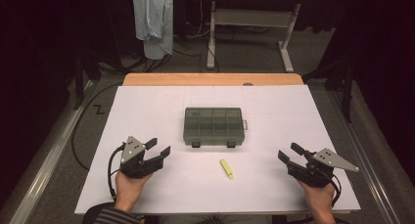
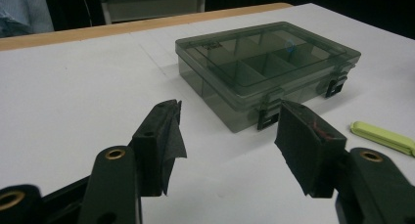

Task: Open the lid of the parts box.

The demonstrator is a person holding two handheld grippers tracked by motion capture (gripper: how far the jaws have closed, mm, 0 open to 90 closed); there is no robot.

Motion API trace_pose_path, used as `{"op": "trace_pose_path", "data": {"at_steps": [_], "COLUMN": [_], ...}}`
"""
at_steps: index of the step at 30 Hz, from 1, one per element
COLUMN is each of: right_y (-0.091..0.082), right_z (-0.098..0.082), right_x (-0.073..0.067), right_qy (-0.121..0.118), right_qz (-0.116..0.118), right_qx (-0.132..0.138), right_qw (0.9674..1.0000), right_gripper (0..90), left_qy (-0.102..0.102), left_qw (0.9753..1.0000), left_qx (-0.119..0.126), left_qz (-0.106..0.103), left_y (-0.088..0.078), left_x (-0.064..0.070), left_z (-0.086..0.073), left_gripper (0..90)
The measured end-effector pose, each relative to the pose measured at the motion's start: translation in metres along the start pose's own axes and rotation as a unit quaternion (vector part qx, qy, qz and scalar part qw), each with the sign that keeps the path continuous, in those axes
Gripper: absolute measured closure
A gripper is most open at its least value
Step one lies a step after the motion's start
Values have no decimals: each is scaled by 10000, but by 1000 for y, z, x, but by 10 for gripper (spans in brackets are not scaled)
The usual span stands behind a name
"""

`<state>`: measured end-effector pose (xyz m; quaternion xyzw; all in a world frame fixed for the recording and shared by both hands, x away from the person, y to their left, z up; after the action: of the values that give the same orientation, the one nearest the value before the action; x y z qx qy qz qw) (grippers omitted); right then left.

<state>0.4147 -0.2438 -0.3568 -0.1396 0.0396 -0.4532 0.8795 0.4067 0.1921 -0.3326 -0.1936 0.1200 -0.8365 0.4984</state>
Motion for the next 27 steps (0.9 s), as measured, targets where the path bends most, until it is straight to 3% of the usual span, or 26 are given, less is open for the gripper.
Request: {"op": "trace_pose_path", "data": {"at_steps": [12, 17, 18, 27], "right_y": [6, 9, 9, 12], "right_z": [3, 3, 3, 5], "right_x": [-2, -1, 0, -1], "right_qy": [11, 96, 118, 47], "right_qz": [78, 73, 76, 109], "right_qx": [78, 62, 61, 105], "right_qw": [9999, 9999, 9999, 9999], "right_gripper": [415, 414, 415, 430], "left_qy": [21, 108, 205, 245], "left_qw": [10000, 9999, 9998, 9996], "left_qx": [-25, -45, -72, -100], "left_qz": [-53, -58, -29, -77], "left_y": [6, 10, 12, 18], "left_x": [3, 4, 4, 5], "left_z": [3, 3, 3, 2], "left_gripper": [414, 422, 424, 429]}}
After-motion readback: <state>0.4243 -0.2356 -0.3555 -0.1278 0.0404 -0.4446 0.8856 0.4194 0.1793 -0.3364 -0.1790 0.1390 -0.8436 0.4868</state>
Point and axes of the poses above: each handheld gripper's, and its own axes: y roughly forward along the jaws, z roughly out of its top, x roughly to its right, the point moved 6 cm from there along y, roughly forward along the jaws, and after that the axes turned 11 degrees about -y, right-handed, at the moved point
